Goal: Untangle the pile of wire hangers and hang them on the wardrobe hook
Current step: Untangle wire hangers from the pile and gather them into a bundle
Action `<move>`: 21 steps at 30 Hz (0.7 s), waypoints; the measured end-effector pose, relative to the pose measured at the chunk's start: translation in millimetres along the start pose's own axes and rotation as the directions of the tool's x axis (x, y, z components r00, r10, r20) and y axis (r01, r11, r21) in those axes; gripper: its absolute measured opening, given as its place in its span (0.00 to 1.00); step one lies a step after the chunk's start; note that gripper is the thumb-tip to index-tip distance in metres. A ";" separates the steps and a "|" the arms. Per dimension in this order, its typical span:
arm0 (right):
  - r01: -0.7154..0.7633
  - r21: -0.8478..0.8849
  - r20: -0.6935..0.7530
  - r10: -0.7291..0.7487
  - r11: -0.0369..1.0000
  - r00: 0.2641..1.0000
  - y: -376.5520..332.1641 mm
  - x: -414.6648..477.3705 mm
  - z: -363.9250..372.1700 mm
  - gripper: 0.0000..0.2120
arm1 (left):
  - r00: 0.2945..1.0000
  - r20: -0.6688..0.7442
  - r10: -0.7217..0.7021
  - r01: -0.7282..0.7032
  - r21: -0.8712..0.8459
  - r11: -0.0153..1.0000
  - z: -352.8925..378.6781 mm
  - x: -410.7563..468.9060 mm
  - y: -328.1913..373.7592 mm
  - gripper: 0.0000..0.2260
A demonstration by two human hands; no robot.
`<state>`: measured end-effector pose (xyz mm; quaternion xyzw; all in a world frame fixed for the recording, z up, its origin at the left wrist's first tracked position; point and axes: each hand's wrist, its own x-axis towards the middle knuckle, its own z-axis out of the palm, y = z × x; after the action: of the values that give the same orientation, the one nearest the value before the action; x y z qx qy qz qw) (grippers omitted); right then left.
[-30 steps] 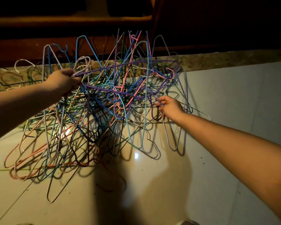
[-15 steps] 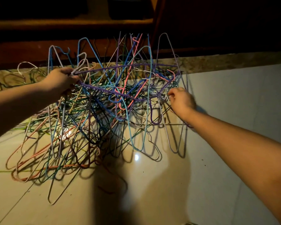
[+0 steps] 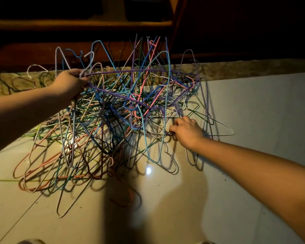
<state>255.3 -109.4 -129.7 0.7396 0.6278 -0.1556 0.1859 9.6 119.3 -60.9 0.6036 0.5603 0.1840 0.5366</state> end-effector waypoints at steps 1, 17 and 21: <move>0.007 0.015 0.008 -0.007 1.000 1.000 0.1 1.1 0.6 0.17 | 1.000 -0.005 -0.001 0.001 0.002 1.000 -0.3 -0.4 0.0 0.05; -0.051 0.251 -0.246 0.115 0.967 0.962 5.6 -12.2 -16.5 0.30 | 0.995 -0.024 -0.097 0.094 -0.101 0.990 -12.5 5.9 3.6 0.10; -0.043 0.332 -0.264 0.137 0.942 0.955 9.7 -11.4 -22.2 0.16 | 0.995 -0.032 -0.094 0.090 -0.104 0.991 -11.7 6.2 4.0 0.10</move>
<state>262.9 -110.2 -104.1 0.8028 0.5792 -0.1401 -0.0224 3.7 130.7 -55.7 0.5455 0.5870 0.1986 0.5643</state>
